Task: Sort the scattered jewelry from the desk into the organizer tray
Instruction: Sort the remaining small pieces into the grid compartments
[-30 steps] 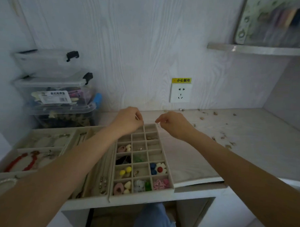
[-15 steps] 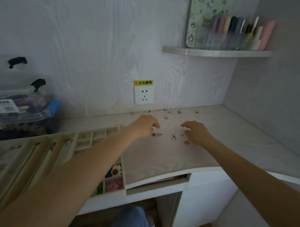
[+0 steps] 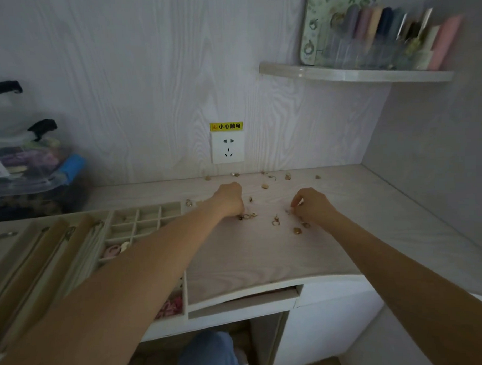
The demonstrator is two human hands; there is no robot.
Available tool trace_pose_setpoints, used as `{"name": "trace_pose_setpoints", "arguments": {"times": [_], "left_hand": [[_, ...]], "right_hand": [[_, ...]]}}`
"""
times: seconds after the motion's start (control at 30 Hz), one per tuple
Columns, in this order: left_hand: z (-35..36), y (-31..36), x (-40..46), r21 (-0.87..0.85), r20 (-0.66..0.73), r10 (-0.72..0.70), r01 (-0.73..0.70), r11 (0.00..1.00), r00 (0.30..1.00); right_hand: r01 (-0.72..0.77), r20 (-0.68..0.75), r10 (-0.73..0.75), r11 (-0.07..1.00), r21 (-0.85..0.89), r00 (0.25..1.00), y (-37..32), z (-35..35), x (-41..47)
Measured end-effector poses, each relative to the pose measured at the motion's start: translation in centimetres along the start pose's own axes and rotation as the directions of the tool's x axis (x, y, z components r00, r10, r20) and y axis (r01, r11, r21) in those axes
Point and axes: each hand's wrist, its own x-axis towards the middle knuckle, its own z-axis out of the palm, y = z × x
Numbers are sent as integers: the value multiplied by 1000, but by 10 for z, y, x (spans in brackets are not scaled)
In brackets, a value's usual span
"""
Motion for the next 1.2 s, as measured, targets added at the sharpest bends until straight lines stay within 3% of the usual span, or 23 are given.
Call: {"name": "trace_pose_setpoints", "arguments": {"times": [0.1,0.17,0.27,0.4,0.5,0.63,0.77,1.0,1.13,1.2], "left_hand": [[-7,-1,0,-134,-8,-42,40,990,999],[-13,-4,0,-302,-2,-58,55,952,998],[-24,-7,-9,-623,43,-83,91,777,996],[-32,-16,-22,-788,53,-122,117,604,991],[-36,-17,-28,-830,86,-126,142,539,988],[-40,-17,-38,-843,99,-117,145,517,988],[-51,-16,-54,-903,96,-59,112,414,994],[-62,-25,-77,-973,69,-102,90,215,992],[-66,-38,-85,-988,57,-179,82,134,982],[-69,-46,-91,-992,69,-186,88,93,980]], "right_hand": [[-35,-37,45,971,236,998,1,1,5],[-38,-45,65,897,440,997,-1,0,7],[-39,-37,92,709,704,995,-7,-3,5],[-41,6,72,494,868,997,-17,-5,-1],[-96,77,63,422,901,995,-20,-3,-5],[-251,236,88,418,873,968,-31,-3,-14],[-384,384,42,202,901,922,-49,-3,-21],[-434,482,-129,281,856,867,-93,14,-41],[-450,491,-197,218,866,849,-109,23,-48],[-430,482,-224,245,869,847,-116,27,-51]]}}
